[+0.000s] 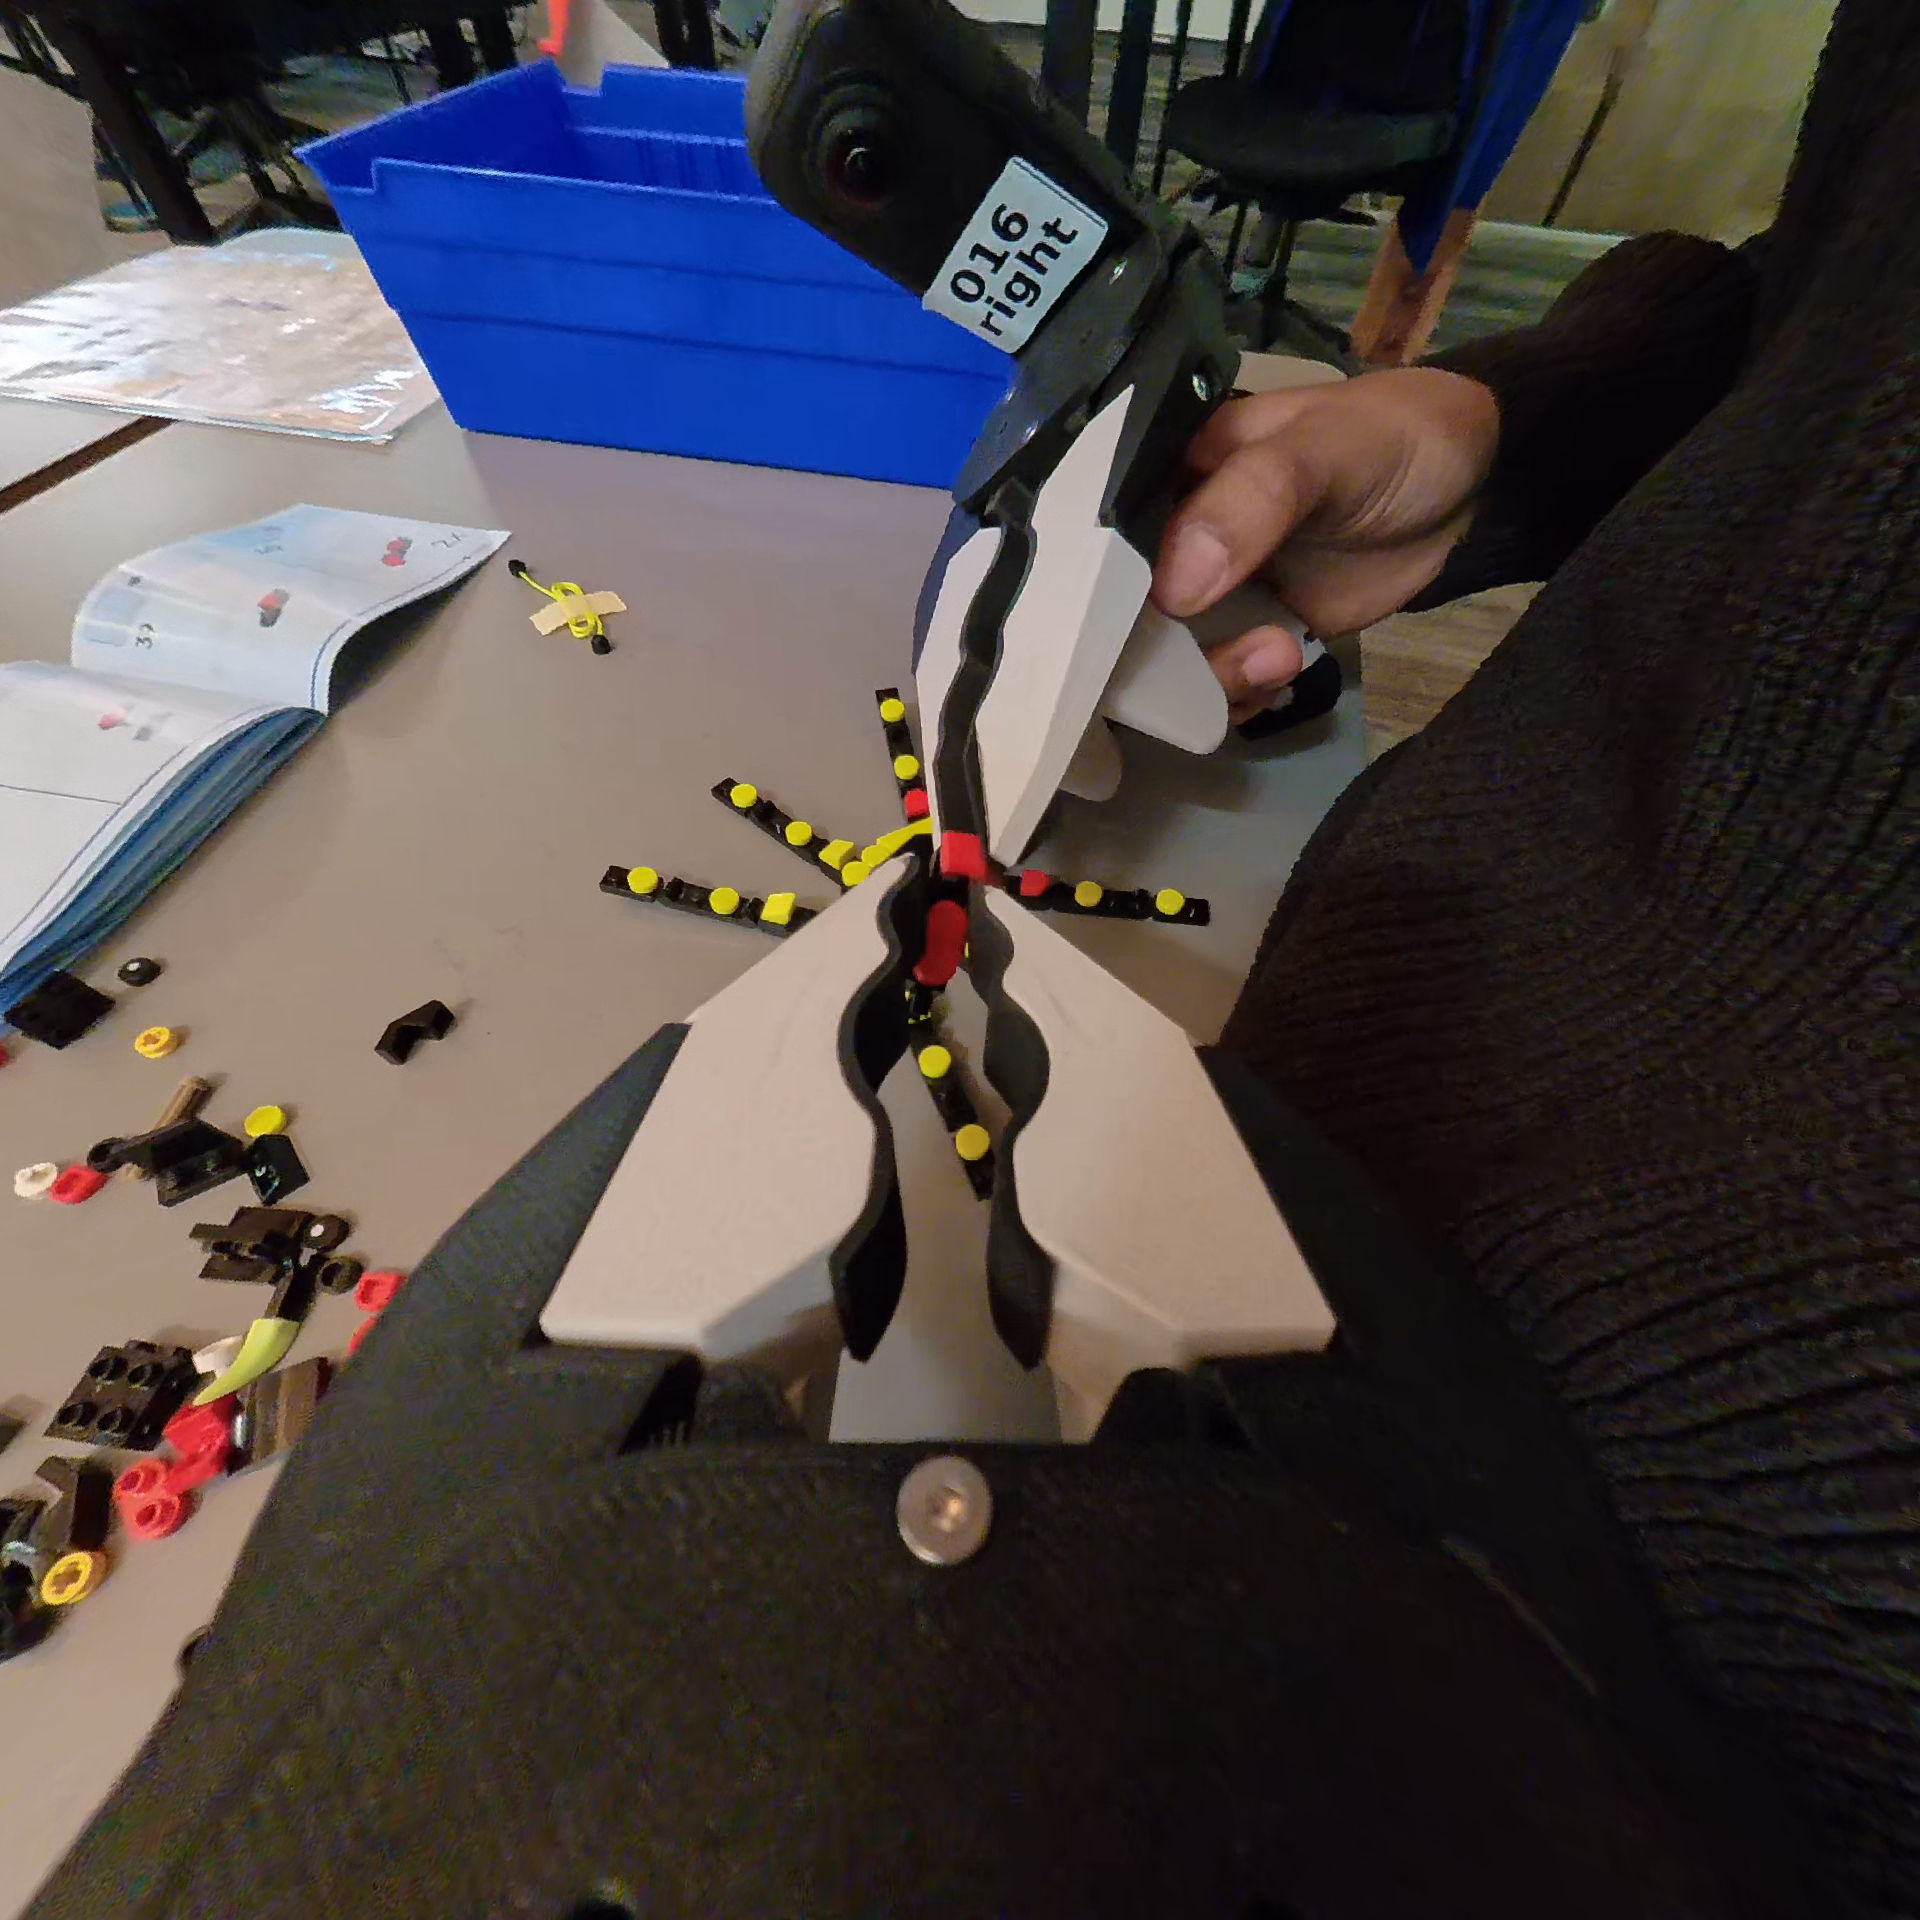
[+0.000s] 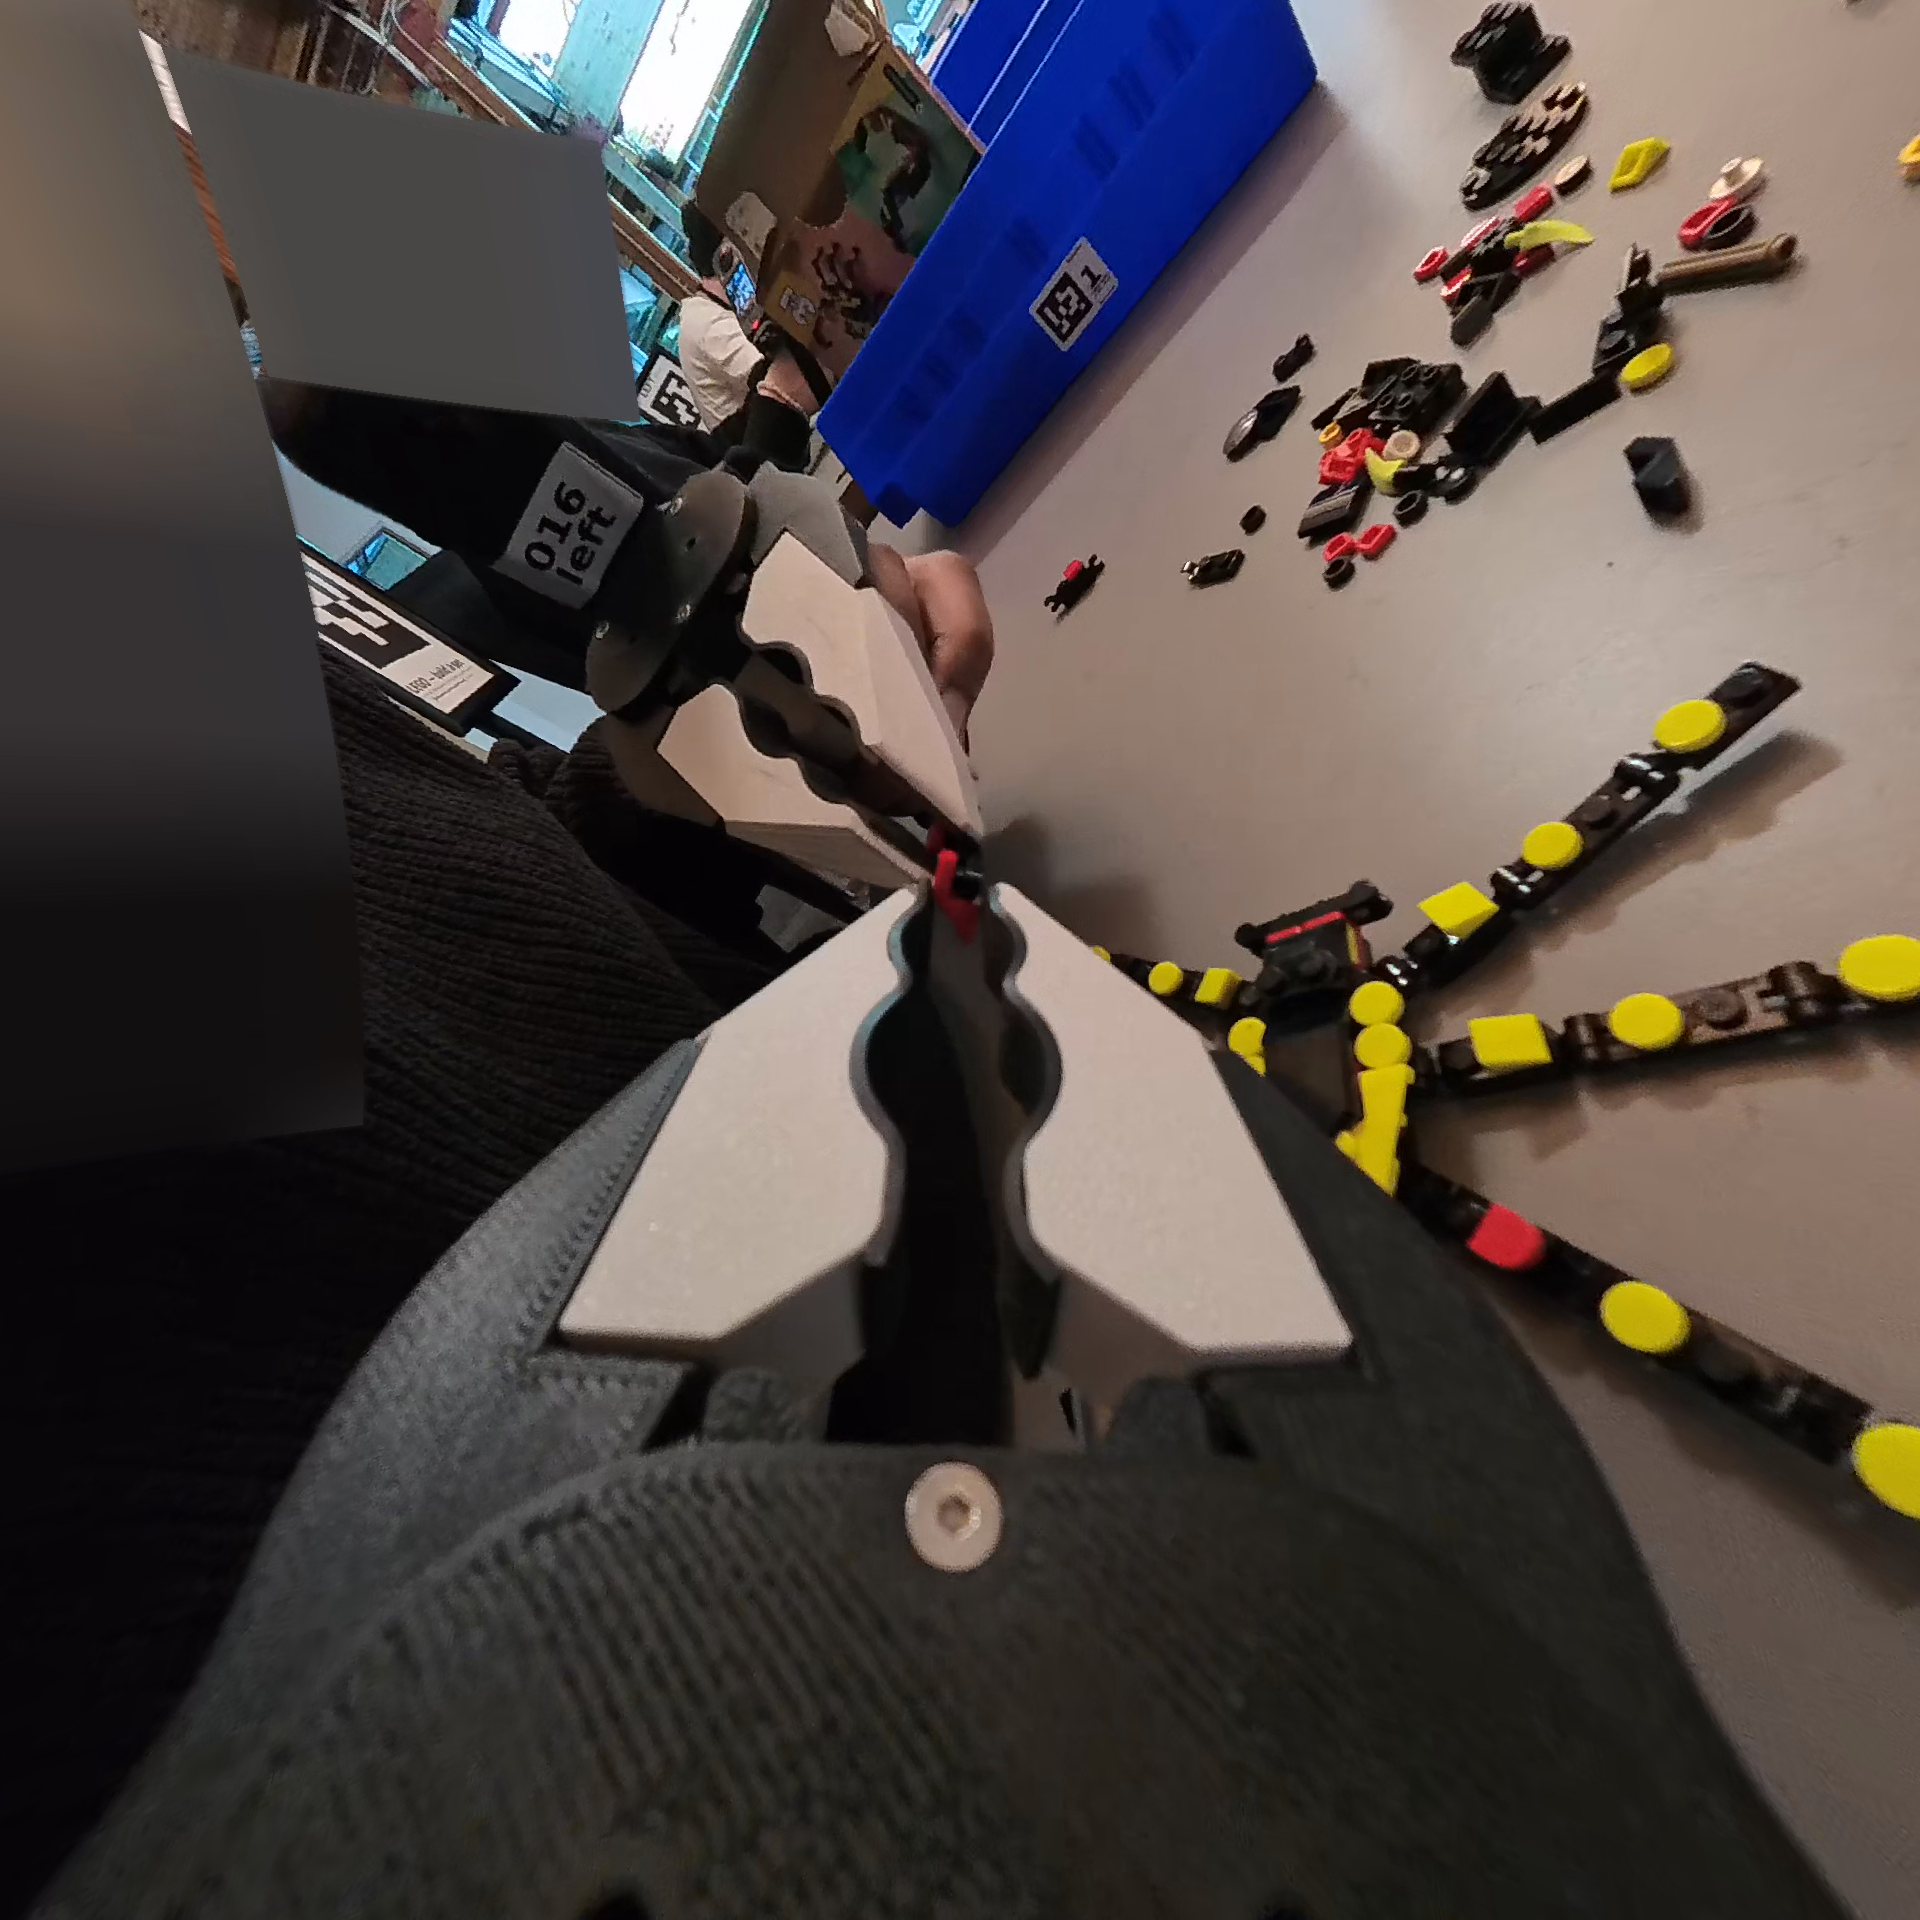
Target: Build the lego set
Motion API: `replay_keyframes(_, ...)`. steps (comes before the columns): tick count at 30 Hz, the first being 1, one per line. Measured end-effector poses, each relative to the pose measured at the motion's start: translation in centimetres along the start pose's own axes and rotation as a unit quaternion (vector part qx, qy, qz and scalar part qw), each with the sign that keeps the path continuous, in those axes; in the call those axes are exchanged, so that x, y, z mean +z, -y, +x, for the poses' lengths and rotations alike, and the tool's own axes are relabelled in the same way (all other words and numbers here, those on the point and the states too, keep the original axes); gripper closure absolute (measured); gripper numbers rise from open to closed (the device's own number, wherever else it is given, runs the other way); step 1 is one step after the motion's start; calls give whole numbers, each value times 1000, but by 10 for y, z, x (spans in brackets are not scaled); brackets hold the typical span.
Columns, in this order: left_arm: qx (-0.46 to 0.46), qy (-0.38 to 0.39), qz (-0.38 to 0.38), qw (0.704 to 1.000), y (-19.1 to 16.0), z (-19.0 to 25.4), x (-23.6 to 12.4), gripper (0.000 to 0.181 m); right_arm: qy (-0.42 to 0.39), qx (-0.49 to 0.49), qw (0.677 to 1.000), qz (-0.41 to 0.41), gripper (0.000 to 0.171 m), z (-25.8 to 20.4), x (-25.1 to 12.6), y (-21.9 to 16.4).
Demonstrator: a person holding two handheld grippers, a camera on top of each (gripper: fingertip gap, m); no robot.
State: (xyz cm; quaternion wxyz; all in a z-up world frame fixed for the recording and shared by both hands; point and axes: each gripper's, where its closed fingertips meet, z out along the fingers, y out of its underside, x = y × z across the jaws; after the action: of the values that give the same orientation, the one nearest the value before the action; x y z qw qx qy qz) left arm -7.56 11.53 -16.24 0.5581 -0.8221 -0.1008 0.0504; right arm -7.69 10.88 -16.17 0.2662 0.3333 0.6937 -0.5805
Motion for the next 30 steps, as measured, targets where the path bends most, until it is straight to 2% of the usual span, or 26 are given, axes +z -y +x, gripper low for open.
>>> replay_keyframes(15, 30, 12, 20, 999, 8, 1, -3, 177, 26, 12, 1000, 13, 164, -5, -2, 4)
replay_keyframes(30, 8, -33, 67, 997, 20, 10, -11, 177, 19, -108, 994, 8, 166, -22, -3, 6)
